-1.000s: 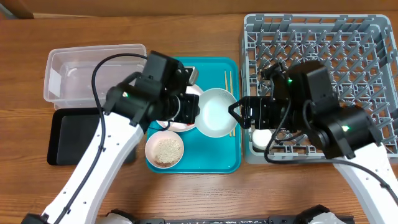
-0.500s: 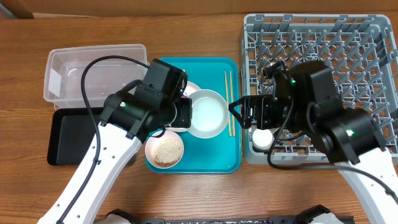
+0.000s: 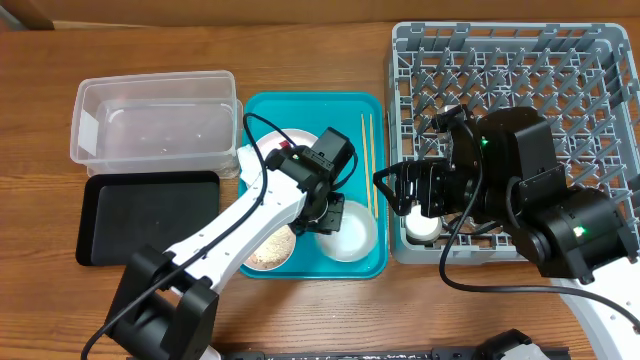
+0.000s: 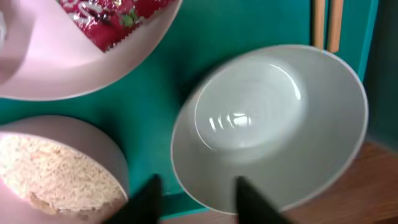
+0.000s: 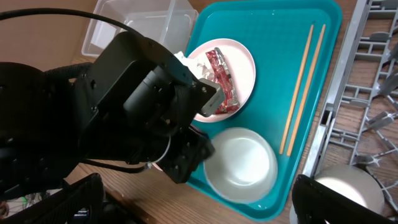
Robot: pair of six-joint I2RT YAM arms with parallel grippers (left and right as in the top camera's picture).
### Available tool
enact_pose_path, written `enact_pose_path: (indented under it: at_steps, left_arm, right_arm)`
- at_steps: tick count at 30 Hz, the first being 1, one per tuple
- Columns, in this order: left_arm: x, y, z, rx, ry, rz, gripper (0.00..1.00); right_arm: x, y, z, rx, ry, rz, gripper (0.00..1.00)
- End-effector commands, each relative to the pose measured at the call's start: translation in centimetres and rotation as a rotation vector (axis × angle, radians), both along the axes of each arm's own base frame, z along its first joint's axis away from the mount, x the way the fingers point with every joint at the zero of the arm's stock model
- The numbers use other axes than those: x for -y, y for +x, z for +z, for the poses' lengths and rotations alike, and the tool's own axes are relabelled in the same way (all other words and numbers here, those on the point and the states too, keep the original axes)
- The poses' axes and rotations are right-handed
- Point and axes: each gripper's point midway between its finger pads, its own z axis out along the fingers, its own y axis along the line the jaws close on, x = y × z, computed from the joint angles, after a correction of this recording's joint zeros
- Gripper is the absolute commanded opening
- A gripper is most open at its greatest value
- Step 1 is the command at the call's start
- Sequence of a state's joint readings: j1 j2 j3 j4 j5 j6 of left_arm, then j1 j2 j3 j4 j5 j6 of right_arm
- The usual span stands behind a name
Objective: Sort waste into correct bins and load items into the dishwasher
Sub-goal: 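Carry the napkin with the left gripper and drop it in the clear bin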
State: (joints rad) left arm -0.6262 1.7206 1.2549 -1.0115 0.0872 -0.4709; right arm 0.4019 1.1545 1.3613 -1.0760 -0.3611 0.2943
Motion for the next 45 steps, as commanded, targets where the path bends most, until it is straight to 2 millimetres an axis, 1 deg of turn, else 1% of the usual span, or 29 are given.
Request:
enact_pose_path:
  at_steps: [1, 3, 6, 9, 11, 13, 16, 20, 22, 23, 25, 26, 28, 29, 30, 31, 32, 34, 36, 37, 38, 40, 42, 43, 44, 45]
  left_arm:
    - [-0.7, 0.7, 1.3, 0.025, 0.007, 0.024, 0.58]
    - [-2.1, 1.7, 2.4, 0.062, 0.038, 0.058, 0.62]
    - [-4.2, 4.0, 4.4, 0.128, 0.036, 0.133, 0.74]
    - [-6.5, 6.2, 4.6, 0.173, 0.036, 0.188, 0.77]
    - [-8.4, 7.5, 4.0, 0.192, 0.078, 0.239, 0.77]
    - [-9.8, 8.7, 2.8, 0.196, 0.113, 0.277, 0.78]
    - [-10.3, 9.8, 0.4, 0.166, 0.131, 0.296, 0.81]
    - [-10.1, 10.1, -3.3, 0.102, 0.159, 0.290, 0.81]
    - [-10.2, 10.0, -4.7, 0.073, 0.174, 0.284, 0.72]
    - [-10.3, 9.9, -5.0, 0.066, 0.180, 0.276, 0.64]
    - [-10.4, 9.8, -4.9, 0.055, 0.186, 0.275, 0.31]
    - [-10.4, 9.9, -4.4, 0.057, 0.185, 0.277, 0.04]
    - [-10.2, 10.3, -2.6, 0.066, 0.174, 0.283, 0.04]
    - [-10.0, 10.5, -1.3, 0.075, 0.161, 0.281, 0.04]
    - [-9.7, 10.8, 0.5, 0.091, 0.144, 0.271, 0.04]
    - [-9.7, 11.3, 3.3, 0.128, 0.131, 0.262, 0.04]
    - [-9.8, 11.6, 4.7, 0.155, 0.128, 0.262, 0.04]
    - [-10.5, 12.4, 8.8, 0.253, 0.126, 0.280, 0.04]
    - [-11.7, 13.2, 11.8, 0.351, 0.149, 0.308, 0.04]
    - [-12.8, 13.7, 12.9, 0.404, 0.184, 0.331, 0.04]
    - [-13.8, 13.9, 13.6, 0.436, 0.216, 0.355, 0.04]
    - [-16.3, 14.3, 14.1, 0.469, 0.293, 0.417, 0.04]
    - [-18.4, 14.5, 13.5, 0.463, 0.347, 0.471, 0.04]
    - [-19.5, 14.8, 12.9, 0.453, 0.364, 0.499, 0.04]
    - [-20.4, 15.1, 12.4, 0.444, 0.371, 0.520, 0.18]
    - [-21.4, 15.5, 11.7, 0.433, 0.376, 0.545, 0.58]
  right_arm:
    - [0.2, 0.1, 0.7, 0.028, -0.005, -0.004, 0.98]
    - [0.3, 0.2, 0.6, 0.030, -0.012, -0.011, 0.98]
    - [0.4, 0.1, 0.5, 0.028, -0.015, -0.012, 0.99]
    - [0.4, 0.1, 0.5, 0.025, -0.016, -0.012, 0.99]
    - [0.4, 0.1, 0.5, 0.025, -0.016, -0.012, 0.99]
    - [0.4, 0.1, 0.5, 0.024, -0.016, -0.012, 0.99]
    - [0.4, 0.1, 0.5, 0.023, -0.016, -0.012, 0.99]
    - [0.4, -0.1, 0.3, 0.016, -0.019, -0.012, 0.99]
    - [0.5, -0.2, 0.2, 0.010, -0.022, -0.013, 0.99]
    - [0.5, -0.2, 0.2, 0.007, -0.024, -0.012, 0.99]
    - [0.6, -0.3, 0.1, 0.001, -0.026, -0.012, 0.99]
    - [0.6, -0.3, 0.1, 0.000, -0.026, -0.012, 0.99]
    - [0.6, -0.3, 0.1, 0.001, -0.026, -0.012, 0.99]
    - [0.5, -0.3, 0.1, 0.003, -0.025, -0.012, 0.99]
    - [0.5, -0.3, 0.1, 0.004, -0.025, -0.012, 0.99]
    - [0.5, -0.3, 0.1, 0.004, -0.025, -0.012, 0.99]
    - [0.5, -0.3, 0.1, 0.003, -0.025, -0.012, 0.99]
    - [0.6, -0.3, 0.1, 0.001, -0.027, -0.012, 0.99]
    - [0.6, -0.4, 0.0, 0.000, -0.027, -0.012, 0.99]
    - [0.6, -0.4, 0.0, 0.000, -0.027, -0.012, 0.99]
    - [0.6, -0.3, 0.1, 0.000, -0.026, -0.012, 0.99]
    - [0.6, -0.3, 0.1, 0.000, -0.026, -0.012, 0.99]
    - [0.6, -0.3, 0.1, 0.000, -0.026, -0.012, 0.99]
    - [0.6, -0.3, 0.1, 0.000, -0.026, -0.012, 0.99]
    - [0.6, -0.3, 0.1, 0.000, -0.026, -0.012, 0.99]
    - [0.6, -0.3, 0.0, 0.000, -0.026, -0.012, 0.99]
